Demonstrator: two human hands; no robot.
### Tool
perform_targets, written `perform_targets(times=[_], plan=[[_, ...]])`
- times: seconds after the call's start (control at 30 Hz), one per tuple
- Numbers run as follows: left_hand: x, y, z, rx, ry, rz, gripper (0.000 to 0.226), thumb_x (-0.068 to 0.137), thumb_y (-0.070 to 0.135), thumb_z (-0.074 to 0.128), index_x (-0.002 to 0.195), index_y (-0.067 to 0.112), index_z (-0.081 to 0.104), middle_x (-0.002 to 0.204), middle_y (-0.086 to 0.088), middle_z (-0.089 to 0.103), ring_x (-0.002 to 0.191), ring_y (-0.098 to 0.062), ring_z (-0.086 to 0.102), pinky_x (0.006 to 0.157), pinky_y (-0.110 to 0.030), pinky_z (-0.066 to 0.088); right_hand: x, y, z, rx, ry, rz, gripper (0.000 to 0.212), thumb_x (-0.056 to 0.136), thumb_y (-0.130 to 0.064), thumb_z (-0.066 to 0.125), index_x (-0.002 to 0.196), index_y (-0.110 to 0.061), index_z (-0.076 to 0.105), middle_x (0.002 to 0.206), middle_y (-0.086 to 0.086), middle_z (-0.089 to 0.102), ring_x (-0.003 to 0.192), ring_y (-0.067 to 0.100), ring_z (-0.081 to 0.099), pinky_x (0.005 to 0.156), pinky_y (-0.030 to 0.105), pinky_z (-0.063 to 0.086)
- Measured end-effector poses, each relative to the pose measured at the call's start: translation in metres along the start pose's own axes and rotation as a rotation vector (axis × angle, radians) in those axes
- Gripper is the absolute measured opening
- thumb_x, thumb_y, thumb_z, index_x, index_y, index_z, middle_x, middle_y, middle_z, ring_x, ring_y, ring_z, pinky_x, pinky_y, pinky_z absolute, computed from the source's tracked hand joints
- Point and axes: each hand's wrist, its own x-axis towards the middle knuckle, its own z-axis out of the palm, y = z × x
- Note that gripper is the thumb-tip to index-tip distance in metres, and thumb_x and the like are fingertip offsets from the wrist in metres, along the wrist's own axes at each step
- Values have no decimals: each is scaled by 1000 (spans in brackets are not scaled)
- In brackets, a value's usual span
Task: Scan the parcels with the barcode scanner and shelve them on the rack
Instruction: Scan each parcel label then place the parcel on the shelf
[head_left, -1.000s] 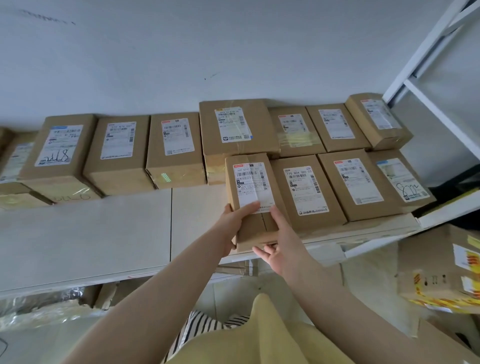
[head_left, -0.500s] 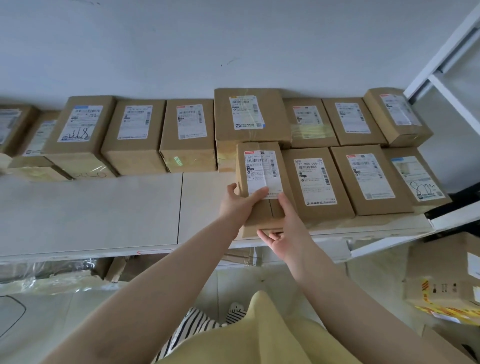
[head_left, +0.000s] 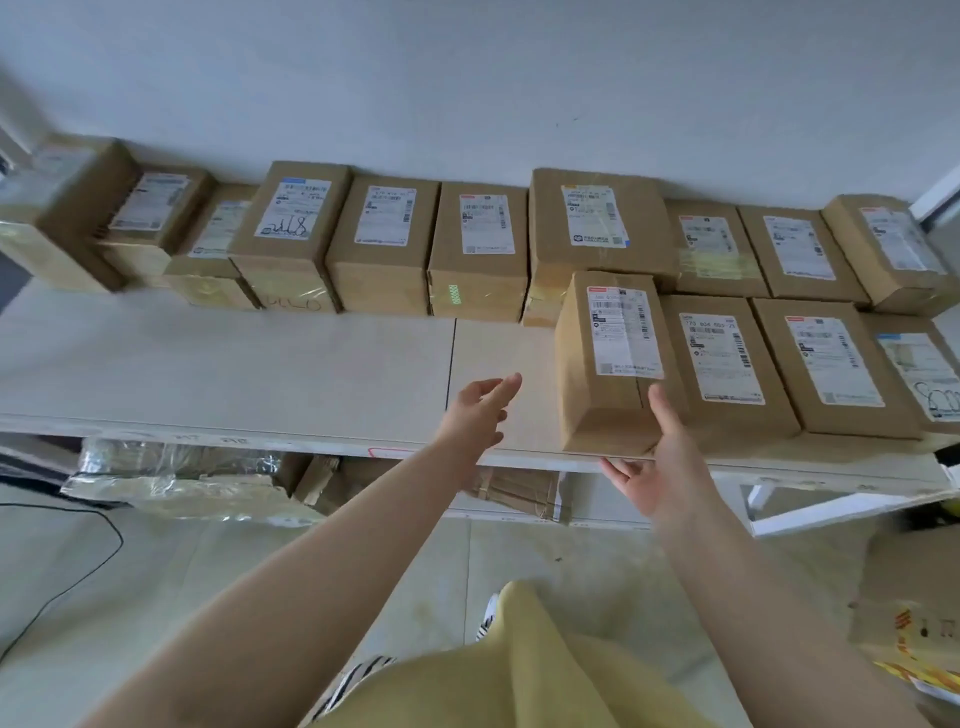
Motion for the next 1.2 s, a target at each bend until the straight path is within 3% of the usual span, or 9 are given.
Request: perform_targets(times=[0.13, 0.23, 0.3, 0.37, 0.47, 0.67, 0.83, 1.1, 1.2], plan=[[-21, -24, -78, -163, 87, -8, 36, 99, 35, 63, 124, 9, 62, 115, -6, 69, 102, -19, 65, 88, -33, 52, -26, 71, 7, -97, -47, 105, 91, 82, -55, 72, 152, -13, 35, 150, 20, 39, 121, 29, 53, 107, 46, 46], [-41, -41, -136, -307, 203, -54, 23, 98, 29, 65, 113, 11, 66, 105, -6, 71, 91, -18, 67, 76, -30, 53, -41, 132, 41, -143, -242, 222, 70, 91, -55, 59, 140, -6, 51, 139, 15, 55, 125, 27, 53, 113, 44, 38], [-60, -53, -179, -417, 280, -63, 14, 97, 24, 67, 101, 11, 67, 96, -6, 71, 82, -19, 67, 72, -29, 52, -56, 169, 84, -183, -318, 168, 48, 94, -46, 59, 123, -7, 63, 121, 10, 67, 110, 23, 61, 103, 37, 46], [-81, -65, -224, -478, 338, -41, 12, 97, 20, 67, 99, 8, 67, 87, -7, 70, 79, -20, 68, 73, -28, 52, -75, 204, 131, -257, -390, 70, 29, 96, -36, 60, 106, -10, 67, 103, 8, 71, 90, 19, 65, 83, 29, 51], [-117, -81, -292, -535, 449, -9, 6, 97, 17, 66, 99, 12, 69, 85, -1, 72, 80, -15, 69, 77, -27, 54, -99, 259, 192, -423, -469, -33, 15, 97, -26, 62, 96, -12, 67, 89, 6, 72, 78, 16, 65, 72, 25, 50], [-179, -112, -419, -714, 695, 48, 6, 97, 15, 64, 100, 13, 68, 86, 2, 72, 76, -10, 67, 69, -23, 51, -140, 368, 282, -600, -624, -32, 11, 95, -20, 65, 96, -9, 66, 82, 5, 71, 71, 14, 64, 64, 22, 50], [-207, -140, -496, -901, 861, 37, 5, 98, 15, 62, 99, 14, 67, 82, 2, 71, 72, -10, 65, 68, -22, 52, -167, 448, 338, -782, -721, 49, 11, 95, -21, 65, 94, -10, 68, 80, 4, 73, 72, 15, 66, 69, 25, 51], [-199, -149, -604, -1033, 1000, 41, 8, 99, 15, 60, 103, 13, 66, 87, 0, 71, 75, -10, 66, 72, -22, 52, -191, 540, 448, -900, -763, 176, 10, 94, -19, 66, 93, -9, 67, 70, 2, 72, 66, 15, 65, 67, 24, 53], [-189, -139, -653, -1036, 1018, 56, 8, 99, 15, 59, 103, 13, 65, 87, -1, 70, 77, -11, 66, 72, -22, 51, -194, 566, 500, -936, -797, 179, 16, 94, -21, 66, 103, -8, 68, 76, 2, 73, 70, 14, 66, 72, 25, 55]])
